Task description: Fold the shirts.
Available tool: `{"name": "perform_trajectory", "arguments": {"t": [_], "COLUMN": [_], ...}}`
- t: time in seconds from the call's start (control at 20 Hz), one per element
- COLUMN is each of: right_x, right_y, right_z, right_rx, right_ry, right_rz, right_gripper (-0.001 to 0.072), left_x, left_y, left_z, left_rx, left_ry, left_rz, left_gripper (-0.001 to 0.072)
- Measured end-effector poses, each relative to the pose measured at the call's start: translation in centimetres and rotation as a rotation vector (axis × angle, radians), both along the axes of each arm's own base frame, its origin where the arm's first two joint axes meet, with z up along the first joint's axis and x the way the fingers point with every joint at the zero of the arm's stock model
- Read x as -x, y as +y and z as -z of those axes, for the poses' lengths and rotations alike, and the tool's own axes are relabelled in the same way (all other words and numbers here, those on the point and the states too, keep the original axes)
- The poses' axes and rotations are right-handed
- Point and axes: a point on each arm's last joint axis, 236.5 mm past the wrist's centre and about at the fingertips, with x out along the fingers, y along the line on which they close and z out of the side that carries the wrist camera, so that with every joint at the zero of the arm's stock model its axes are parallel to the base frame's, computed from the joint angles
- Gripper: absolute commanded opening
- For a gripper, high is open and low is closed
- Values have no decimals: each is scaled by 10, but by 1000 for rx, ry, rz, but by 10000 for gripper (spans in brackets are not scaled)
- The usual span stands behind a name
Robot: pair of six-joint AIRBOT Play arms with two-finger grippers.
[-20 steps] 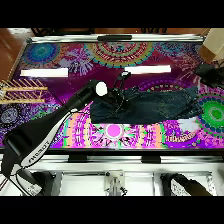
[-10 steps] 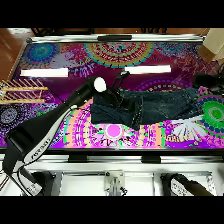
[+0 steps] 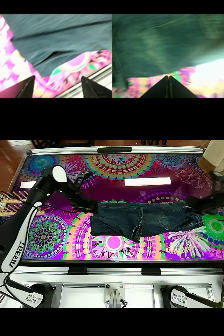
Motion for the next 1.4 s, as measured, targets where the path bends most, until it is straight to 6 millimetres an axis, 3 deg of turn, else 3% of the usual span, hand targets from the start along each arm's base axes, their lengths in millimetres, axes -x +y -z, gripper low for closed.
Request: {"name": "perform_trajectory", "arguments": {"t": [0.1,0.3,0.55,0.9,1.15,1.2,1.3,1.4], "right_x": [-10,-15,-16,-18,-26,-28,-29,-29], "right_y": [30,85,124,135,137,139,142,144], "right_z": [21,67,107,140,154,155,157,158], "right_rx": [-62,-132,-157,-167,-136,-127,-117,-111], "right_ry": [28,123,193,255,244,239,235,230], "right_rz": [-61,-178,-238,-188,-152,-154,-156,-161], "right_gripper": [89,89,89,88,88,88,87,88], "left_x": [4,16,10,4,8,8,6,2], "left_y": [23,40,32,11,-13,-16,-22,-25], "left_z": [17,56,85,107,114,115,116,116], "left_rx": [-39,-69,-15,87,167,173,187,195], "left_ry": [50,120,105,120,147,146,135,122], "left_rz": [-42,-93,-168,-218,-188,-185,-187,-198], "left_gripper": [716,717,717,716,715,705,581,583]}}
